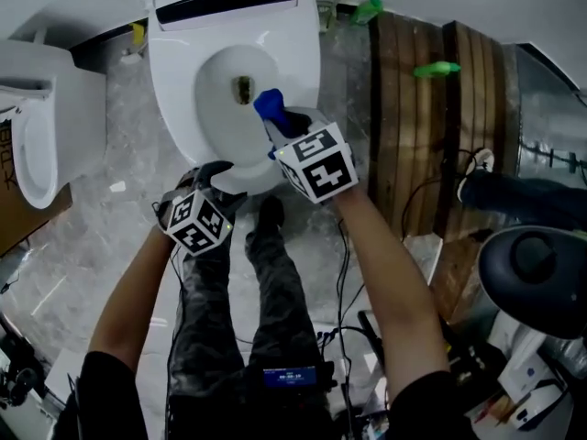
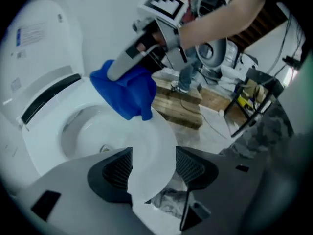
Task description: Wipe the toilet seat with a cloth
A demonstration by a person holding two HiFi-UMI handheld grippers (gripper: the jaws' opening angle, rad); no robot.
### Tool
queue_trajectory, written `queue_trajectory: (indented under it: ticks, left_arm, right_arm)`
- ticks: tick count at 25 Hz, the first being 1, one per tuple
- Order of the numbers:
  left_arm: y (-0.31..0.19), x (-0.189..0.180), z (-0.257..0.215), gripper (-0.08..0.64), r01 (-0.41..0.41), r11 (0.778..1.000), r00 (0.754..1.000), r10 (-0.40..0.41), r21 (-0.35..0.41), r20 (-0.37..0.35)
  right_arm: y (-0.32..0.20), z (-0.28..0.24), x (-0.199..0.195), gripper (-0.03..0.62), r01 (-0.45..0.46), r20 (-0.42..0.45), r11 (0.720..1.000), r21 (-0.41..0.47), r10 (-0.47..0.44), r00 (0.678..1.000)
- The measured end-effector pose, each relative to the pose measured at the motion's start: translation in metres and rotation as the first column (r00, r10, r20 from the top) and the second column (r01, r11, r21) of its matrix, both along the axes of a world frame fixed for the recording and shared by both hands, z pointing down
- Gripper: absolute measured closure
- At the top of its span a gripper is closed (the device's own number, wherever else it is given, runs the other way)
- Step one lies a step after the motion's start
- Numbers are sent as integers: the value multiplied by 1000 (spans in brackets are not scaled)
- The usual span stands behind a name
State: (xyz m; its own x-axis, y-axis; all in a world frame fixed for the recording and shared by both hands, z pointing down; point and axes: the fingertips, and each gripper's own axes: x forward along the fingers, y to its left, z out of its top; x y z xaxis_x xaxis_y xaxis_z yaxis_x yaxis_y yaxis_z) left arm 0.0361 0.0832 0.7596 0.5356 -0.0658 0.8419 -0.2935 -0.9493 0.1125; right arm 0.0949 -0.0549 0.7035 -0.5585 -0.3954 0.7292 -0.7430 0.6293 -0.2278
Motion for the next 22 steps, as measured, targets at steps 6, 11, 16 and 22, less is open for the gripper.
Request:
queue_trajectory:
  ticks: [6, 11, 16, 22]
  left_arm:
    - [34, 7, 42, 264, -210, 964, 961, 172, 166, 217]
    - [30, 8, 63, 262, -180, 959, 953, 114, 220, 281]
    - [27, 11, 71, 262, -202, 956, 940, 129, 213, 315]
    - [29, 11, 71, 264, -248, 951, 923, 173, 187, 345]
  right_arm:
    - [35, 0, 21, 529, -33, 12, 999, 11, 33, 999]
    - [61, 4, 37, 529, -66, 23, 998, -3, 66, 998]
    - [81, 6, 50, 529, -87, 31, 996, -16, 87, 996]
    - [109, 3, 62, 529, -127, 48, 991, -47, 129, 990]
